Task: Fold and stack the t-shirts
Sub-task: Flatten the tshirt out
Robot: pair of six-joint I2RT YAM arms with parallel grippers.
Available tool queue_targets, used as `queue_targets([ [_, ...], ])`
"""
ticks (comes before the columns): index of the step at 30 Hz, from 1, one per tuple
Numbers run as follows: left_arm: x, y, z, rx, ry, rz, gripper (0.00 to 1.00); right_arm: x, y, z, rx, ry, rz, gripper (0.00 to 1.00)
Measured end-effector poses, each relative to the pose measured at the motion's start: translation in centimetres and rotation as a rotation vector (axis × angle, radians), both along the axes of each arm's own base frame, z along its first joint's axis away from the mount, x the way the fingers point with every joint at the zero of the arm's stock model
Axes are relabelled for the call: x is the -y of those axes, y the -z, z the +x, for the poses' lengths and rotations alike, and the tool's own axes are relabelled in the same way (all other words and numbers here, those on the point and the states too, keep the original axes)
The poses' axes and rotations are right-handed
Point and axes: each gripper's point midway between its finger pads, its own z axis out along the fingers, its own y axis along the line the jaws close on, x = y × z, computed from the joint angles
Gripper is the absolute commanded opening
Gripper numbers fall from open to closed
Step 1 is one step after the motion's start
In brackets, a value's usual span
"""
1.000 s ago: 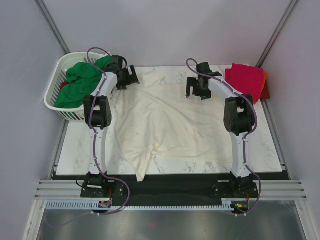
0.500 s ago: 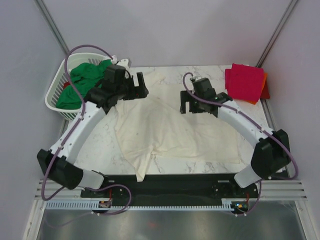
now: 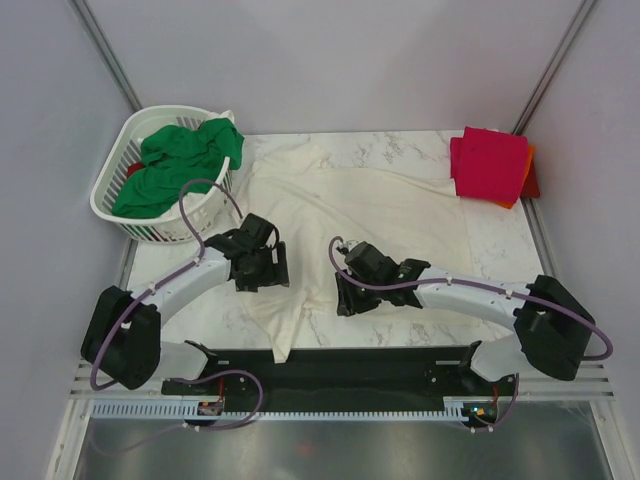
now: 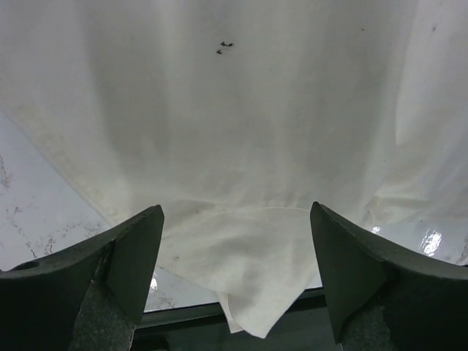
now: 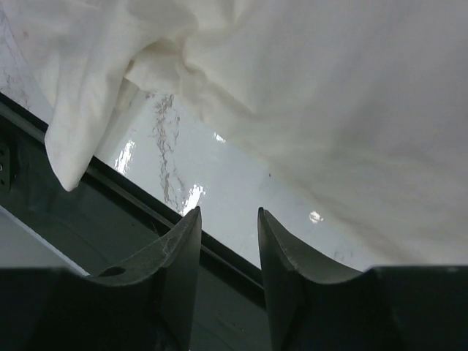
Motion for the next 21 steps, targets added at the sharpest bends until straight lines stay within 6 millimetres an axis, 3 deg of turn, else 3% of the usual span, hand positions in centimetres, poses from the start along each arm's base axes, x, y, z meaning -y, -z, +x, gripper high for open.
queue_targets([
  [4,-0.1,1.3,-0.4,-0.022,-0.026,0.000,0.88,-0.9,1.7,0.9,-0.001,0.008,-0.012,0.41],
  [9,0.0,2.6,-0.1,-0.041,-0.034,0.012,0.88,-0.6,4.9,2.0,-0.045,0.038,-0.051,0.38],
  [12,-0.1,3.4,0.1,-0.051,-0.037,0.027,0.88,-0.2,4.8,3.3,-0.051,0.080,-0.005,0.38],
  [21,-1.4,4.1,2.7,-0.044,-0.100,0.098,0.86,5.3,4.6,4.3,-0.059,0.201,-0.011,0.43],
])
